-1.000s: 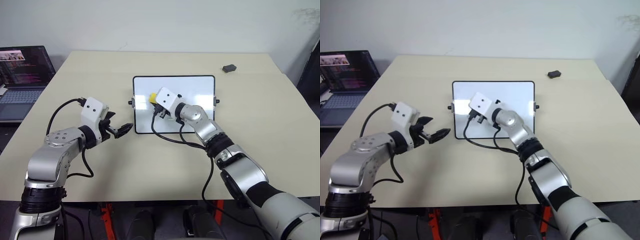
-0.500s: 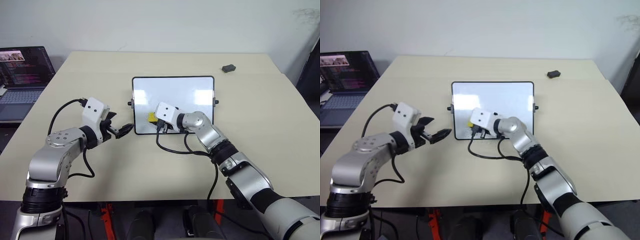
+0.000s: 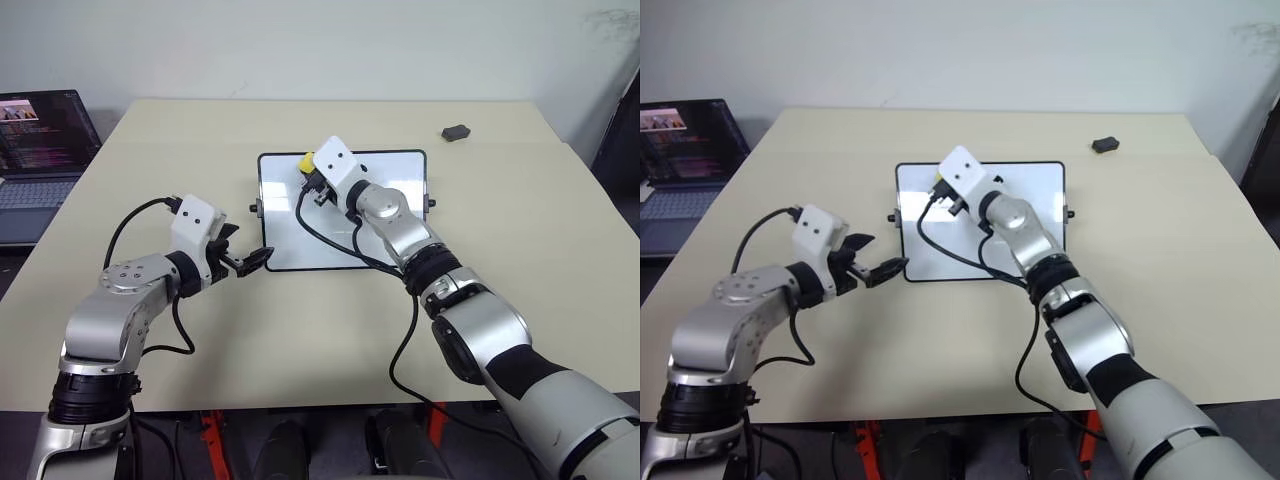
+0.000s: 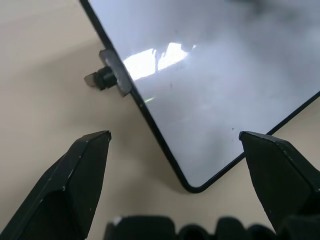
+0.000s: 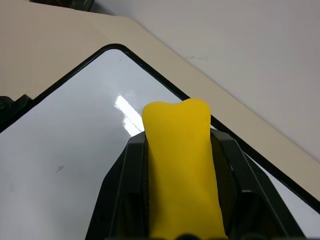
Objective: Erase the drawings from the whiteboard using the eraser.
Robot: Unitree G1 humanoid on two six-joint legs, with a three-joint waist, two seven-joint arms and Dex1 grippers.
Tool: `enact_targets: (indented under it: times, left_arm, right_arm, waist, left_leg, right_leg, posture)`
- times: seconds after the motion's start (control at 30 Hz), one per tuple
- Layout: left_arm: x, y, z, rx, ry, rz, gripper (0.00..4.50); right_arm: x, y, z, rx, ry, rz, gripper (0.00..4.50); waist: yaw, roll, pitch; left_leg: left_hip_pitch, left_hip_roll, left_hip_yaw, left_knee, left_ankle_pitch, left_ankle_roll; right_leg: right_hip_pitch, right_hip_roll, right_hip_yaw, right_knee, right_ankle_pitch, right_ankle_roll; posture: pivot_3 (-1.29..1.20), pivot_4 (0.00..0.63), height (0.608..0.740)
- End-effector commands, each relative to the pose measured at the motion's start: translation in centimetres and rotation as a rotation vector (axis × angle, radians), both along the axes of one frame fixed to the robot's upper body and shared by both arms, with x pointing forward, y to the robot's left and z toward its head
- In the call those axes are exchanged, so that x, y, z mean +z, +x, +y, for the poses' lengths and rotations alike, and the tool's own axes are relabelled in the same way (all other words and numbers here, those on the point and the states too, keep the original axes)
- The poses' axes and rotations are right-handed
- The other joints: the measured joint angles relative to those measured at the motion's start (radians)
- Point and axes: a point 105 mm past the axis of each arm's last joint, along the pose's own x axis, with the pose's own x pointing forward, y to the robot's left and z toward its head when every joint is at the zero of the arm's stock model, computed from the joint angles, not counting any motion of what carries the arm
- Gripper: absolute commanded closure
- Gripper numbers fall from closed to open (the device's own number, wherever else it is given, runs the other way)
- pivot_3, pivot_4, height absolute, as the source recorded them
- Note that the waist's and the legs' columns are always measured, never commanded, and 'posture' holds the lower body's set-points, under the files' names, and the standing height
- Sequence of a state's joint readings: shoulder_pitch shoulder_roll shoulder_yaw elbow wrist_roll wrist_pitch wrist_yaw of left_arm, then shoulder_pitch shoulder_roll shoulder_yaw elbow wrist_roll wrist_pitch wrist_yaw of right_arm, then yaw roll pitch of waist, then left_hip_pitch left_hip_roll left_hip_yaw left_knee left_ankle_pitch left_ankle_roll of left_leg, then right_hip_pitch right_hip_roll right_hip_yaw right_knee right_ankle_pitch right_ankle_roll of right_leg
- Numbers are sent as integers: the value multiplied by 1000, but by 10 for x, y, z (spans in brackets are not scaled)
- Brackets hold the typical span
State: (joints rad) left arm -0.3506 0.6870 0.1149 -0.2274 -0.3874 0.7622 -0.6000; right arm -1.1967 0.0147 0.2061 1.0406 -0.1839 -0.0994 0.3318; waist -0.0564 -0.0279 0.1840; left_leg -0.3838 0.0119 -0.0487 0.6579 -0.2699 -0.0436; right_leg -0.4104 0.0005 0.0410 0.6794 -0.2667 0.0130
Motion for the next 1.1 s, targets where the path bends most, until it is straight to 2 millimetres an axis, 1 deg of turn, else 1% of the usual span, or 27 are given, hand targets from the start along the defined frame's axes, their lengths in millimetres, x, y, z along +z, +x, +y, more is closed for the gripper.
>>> enact_targets:
  times: [0.03, 0.07, 0.2, 0.3, 0.37, 0.43, 0.5, 0.57, 0.6, 0.67, 0.7, 0.73, 0.77, 0.83, 0.87, 0.97, 1.1]
  left_arm:
    - [12, 0, -2, -11, 10, -47, 0]
    - [12, 0, -2, -11, 10, -47, 0]
    - [14, 2, -3, -14, 7, -50, 0]
    - [14, 3, -5, -21, 4, -51, 0]
    - [14, 4, -6, -24, 3, -53, 0]
    - [14, 5, -7, -25, 1, -53, 0]
    - [14, 5, -9, -30, -2, -55, 0]
    - [15, 5, -11, -35, -6, -58, 0]
    - [18, 4, -15, -58, -8, -70, 0]
    - [22, -4, -30, -155, -5, -77, 0]
    - [24, -7, -35, -185, -10, -79, 0]
    - [25, -9, -38, -200, -14, -79, 0]
    - [27, -10, -41, -220, -17, -81, 0]
    - [32, -15, -54, -294, -25, -96, 0]
    - [35, -19, -62, -346, -30, -106, 0]
    - [41, -29, -81, -475, -33, -114, 0]
    - [37, -41, -105, -663, -15, -79, 0]
  right_arm:
    - [-41, -11, 5, 73, -124, 104, 3219]
    - [-46, -14, 7, 96, -144, 116, 3219]
    - [-58, -27, 16, 185, -180, 154, 3219]
    - [-65, -33, 17, 226, -245, 162, 3219]
    - [-66, -35, 17, 235, -268, 144, 3219]
    - [-59, -34, 16, 223, -251, 110, 3219]
    - [-37, -30, 11, 192, -172, 54, 3219]
    - [-20, -28, 4, 171, -113, 16, 3219]
    - [-6, -29, -9, 154, -44, 8, 3219]
    - [23, -37, -43, 96, 142, 12, 3219]
    - [31, -43, -58, 72, 202, 21, 3219]
    - [34, -48, -65, 58, 230, 30, 3219]
    - [35, -53, -79, 23, 263, 45, 3219]
    - [30, -66, -107, -61, 301, 77, 3219]
    - [22, -75, -121, -103, 313, 108, 3219]
    - [2, -97, -152, -221, 348, 193, 3219]
    - [-27, -122, -193, -446, 392, 269, 3219]
  waist:
    - [-1, 0, 0]
    - [-1, 0, 0]
    - [-1, 0, 0]
    - [-1, 0, 0]
    - [-1, 0, 0]
    - [-1, 0, 0]
    - [0, 0, 0]
    - [4, 0, 0]
    - [7, 0, 0]
    - [22, 0, 0]
    - [29, 0, 0]
    - [30, 0, 0]
    - [30, 0, 0]
    - [30, 0, 0]
    - [31, 0, 0]
    - [29, 0, 0]
    - [23, 1, 0]
  left_leg:
    - [2, 0, 0, 0, 0, 0]
    - [3, 0, 0, 0, 0, 0]
    - [5, 0, -1, 1, 0, 1]
    - [5, 0, -1, 2, 1, 1]
    - [5, 0, -1, 2, 1, 1]
    - [5, 0, -2, 2, 1, 1]
    - [4, 0, -2, 2, 1, 1]
    - [3, 0, -2, 2, 1, 1]
    - [2, 0, -3, 2, 1, 1]
    - [-2, -1, -4, 2, 1, 0]
    - [-3, -1, -5, 2, 0, 0]
    - [-8, -1, -5, 3, 0, 0]
    - [-11, -2, -6, 3, 0, 0]
    - [-16, -2, -4, 3, 0, 0]
    - [-16, -1, -5, 3, 0, 0]
    - [-16, -2, -4, 2, 0, 0]
    - [-14, -2, -2, 3, 0, 0]
  right_leg:
    - [1, 0, 0, 1, 0, 0]
    - [2, 0, 0, 1, 0, 0]
    - [4, 1, -1, 2, 0, 0]
    - [4, 1, -1, 2, 0, 0]
    - [5, 1, -1, 2, 0, 0]
    - [5, 1, -1, 2, 0, 0]
    - [4, 1, -1, 1, 0, 0]
    - [4, 1, -2, 1, 0, 0]
    - [3, 0, -2, 1, 0, 0]
    - [2, -1, -4, 0, 0, 0]
    - [0, -1, -4, 0, 0, 0]
    - [-2, -2, -5, -1, 0, 1]
    - [-5, -2, -5, -1, 0, 1]
    - [-10, -2, -4, 0, 0, 1]
    - [-11, -2, -4, 0, 0, 1]
    - [-11, -2, -4, 0, -1, 1]
    - [-10, -1, -2, 1, -1, 2]
  posture:
    - [0, 150, 740]
    - [0, 150, 740]
    - [0, 150, 740]
    - [0, 150, 740]
    - [0, 150, 740]
    - [0, 150, 740]
    - [0, 150, 740]
    - [0, 150, 740]
    - [0, 150, 740]
    - [0, 150, 740]
    - [0, 150, 740]
    - [0, 150, 740]
    - [0, 150, 740]
    - [0, 150, 740]
    - [0, 150, 740]
    - [0, 150, 740]
    - [0, 150, 740]
